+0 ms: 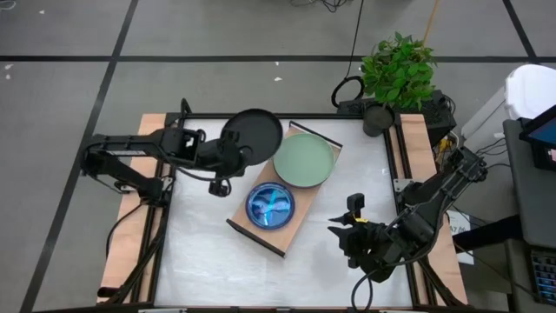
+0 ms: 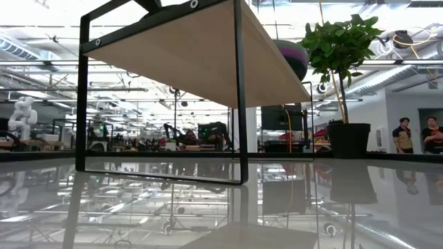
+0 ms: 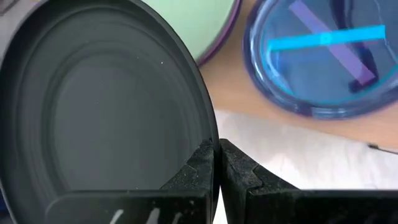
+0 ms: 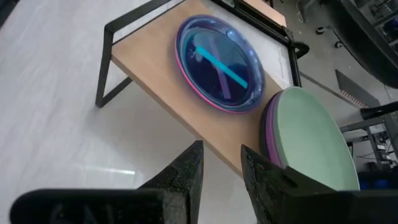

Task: Place and stack plates onto a shelf
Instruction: Stack the big black plate on top of the big green plate

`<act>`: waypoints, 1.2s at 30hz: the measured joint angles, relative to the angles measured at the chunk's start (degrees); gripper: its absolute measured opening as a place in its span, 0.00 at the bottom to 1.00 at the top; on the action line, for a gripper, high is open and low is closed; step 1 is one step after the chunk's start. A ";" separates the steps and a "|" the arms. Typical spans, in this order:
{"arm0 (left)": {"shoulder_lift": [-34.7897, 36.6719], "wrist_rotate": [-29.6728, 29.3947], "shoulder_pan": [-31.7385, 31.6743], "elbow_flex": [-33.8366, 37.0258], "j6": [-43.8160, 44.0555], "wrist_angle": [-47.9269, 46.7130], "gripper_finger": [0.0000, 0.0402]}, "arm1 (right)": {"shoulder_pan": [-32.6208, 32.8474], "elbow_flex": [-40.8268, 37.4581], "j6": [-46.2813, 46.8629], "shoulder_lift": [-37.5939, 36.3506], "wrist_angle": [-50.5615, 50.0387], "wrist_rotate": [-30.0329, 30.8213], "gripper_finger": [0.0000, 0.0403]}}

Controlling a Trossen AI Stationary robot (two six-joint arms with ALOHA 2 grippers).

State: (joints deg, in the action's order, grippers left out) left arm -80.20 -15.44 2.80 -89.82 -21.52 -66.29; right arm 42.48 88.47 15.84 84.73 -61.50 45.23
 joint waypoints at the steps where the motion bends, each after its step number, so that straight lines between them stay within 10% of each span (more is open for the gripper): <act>1: -0.81 -0.01 0.07 -0.64 -0.81 0.27 0.03 | 0.00 0.00 0.00 0.00 -0.12 -0.02 0.23; 17: -13.89 7.20 0.09 -16.11 -13.04 2.20 0.03 | 0.41 0.00 2.35 -0.14 -2.42 -0.28 0.23; 36: -23.67 10.08 -2.15 -16.78 -18.64 9.50 0.03 | 8.16 0.00 7.12 -3.67 -2.53 2.95 0.10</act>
State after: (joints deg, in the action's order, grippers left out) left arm -103.87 -5.37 0.65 -106.61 -40.16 -56.79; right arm 50.64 88.47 22.95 81.06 -64.03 48.18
